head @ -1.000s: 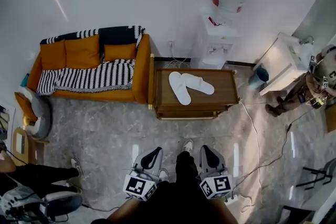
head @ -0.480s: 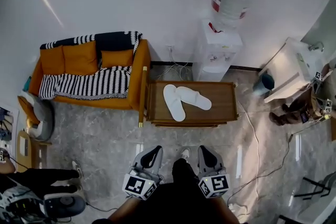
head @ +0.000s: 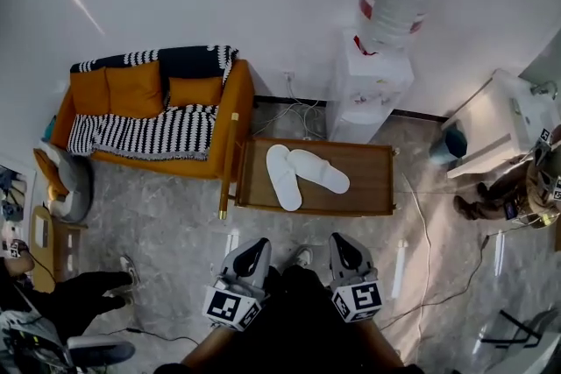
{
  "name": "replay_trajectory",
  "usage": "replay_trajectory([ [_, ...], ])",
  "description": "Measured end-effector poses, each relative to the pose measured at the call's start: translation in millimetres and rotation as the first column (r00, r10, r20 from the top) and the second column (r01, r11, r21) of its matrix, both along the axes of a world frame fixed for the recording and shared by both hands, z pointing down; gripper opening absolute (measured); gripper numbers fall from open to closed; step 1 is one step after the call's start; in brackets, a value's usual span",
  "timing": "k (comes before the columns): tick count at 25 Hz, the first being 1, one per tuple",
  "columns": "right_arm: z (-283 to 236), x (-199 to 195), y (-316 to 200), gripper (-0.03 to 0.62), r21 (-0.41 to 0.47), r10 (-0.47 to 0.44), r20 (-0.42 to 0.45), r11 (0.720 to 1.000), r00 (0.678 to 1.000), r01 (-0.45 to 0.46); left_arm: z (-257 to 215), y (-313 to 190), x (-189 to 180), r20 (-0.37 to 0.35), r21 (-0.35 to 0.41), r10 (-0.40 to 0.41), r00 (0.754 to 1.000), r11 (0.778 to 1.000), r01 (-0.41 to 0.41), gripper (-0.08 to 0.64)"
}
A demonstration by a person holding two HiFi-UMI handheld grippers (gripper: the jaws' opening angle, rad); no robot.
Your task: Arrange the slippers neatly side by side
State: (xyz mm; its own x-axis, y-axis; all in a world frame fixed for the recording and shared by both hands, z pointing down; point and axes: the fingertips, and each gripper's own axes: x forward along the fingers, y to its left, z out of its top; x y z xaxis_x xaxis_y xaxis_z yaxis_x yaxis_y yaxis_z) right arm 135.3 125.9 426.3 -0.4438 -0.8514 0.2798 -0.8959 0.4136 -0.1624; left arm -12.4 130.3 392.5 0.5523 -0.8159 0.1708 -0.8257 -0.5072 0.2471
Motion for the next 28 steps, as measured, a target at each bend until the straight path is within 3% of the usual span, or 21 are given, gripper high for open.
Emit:
replay_trajectory([
  [11, 23.7, 19.5, -56.8, 0.014, -0.053, -0.038, -0.054, 0.998, 0.998, 0.035, 6.3, -29.2, 12.2, 0.01, -0.017, -0.025, 1.0, 1.0, 0.025, 0.017],
  [17, 34.6, 10.8, -88.2, 0.014, -0.065, -0.075, -0.098, 0.996, 0.992, 0.069, 9.5, -60.8, 12.4, -0.002, -0.005, -0.011, 1.0, 1.0, 0.011, 0.017],
  [28, 78.7, 0.2, -143.2, 0.015, -0.195, -0.158, -0.179, 0.973, 0.971, 0.122, 20.9, -124.4, 15.1, -0.017, -0.033, 0.058, 0.998, 0.998, -0.059, 0.017],
])
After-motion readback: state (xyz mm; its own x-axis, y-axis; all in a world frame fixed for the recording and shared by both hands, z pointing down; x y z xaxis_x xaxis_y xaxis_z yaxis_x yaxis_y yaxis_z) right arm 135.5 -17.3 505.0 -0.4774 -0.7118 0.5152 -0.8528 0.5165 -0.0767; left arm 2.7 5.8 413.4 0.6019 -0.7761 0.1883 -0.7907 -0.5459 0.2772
